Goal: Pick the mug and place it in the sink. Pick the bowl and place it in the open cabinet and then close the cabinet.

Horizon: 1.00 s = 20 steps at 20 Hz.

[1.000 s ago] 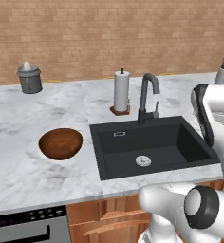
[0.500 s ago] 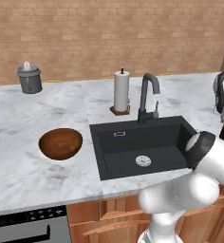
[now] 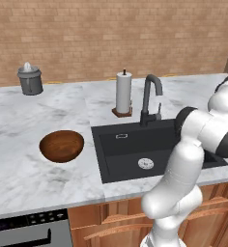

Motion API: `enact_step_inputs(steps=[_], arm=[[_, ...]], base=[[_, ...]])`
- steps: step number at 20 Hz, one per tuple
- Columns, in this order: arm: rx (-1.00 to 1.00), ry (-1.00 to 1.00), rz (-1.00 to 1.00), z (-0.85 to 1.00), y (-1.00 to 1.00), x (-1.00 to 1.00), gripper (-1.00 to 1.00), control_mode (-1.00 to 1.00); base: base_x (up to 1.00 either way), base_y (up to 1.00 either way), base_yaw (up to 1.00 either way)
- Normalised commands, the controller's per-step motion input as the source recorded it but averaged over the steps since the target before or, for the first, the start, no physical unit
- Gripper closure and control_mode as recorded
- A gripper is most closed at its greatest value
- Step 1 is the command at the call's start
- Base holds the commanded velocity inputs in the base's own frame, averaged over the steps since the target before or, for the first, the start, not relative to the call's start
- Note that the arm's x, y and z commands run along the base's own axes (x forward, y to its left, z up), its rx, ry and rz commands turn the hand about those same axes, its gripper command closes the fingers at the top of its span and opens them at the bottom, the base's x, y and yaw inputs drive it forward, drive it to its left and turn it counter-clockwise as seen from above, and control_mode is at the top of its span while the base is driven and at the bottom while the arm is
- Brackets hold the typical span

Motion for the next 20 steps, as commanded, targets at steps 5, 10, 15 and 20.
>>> enact_step_inputs(steps=[5, 10, 15, 20], arm=[[0.05, 0.00, 0.01, -0.22, -0.31, 0.13, -1.00, -1.00], [0.01, -0.02, 0.04, -0.26, -0.12, 0.30, -1.00, -1.00], [0.00, -0.06, 0.04, -0.10, 0.00, 0.38, -1.00, -1.00], [0.00, -0.02, 0.00, -0.22, 0.04, 0.36, -1.00, -1.00]], base=[[0.00, 0.00, 0.00], [0.00, 0.00, 0.00], [0.00, 0.00, 0.00], [0.00, 0.00, 0.00]])
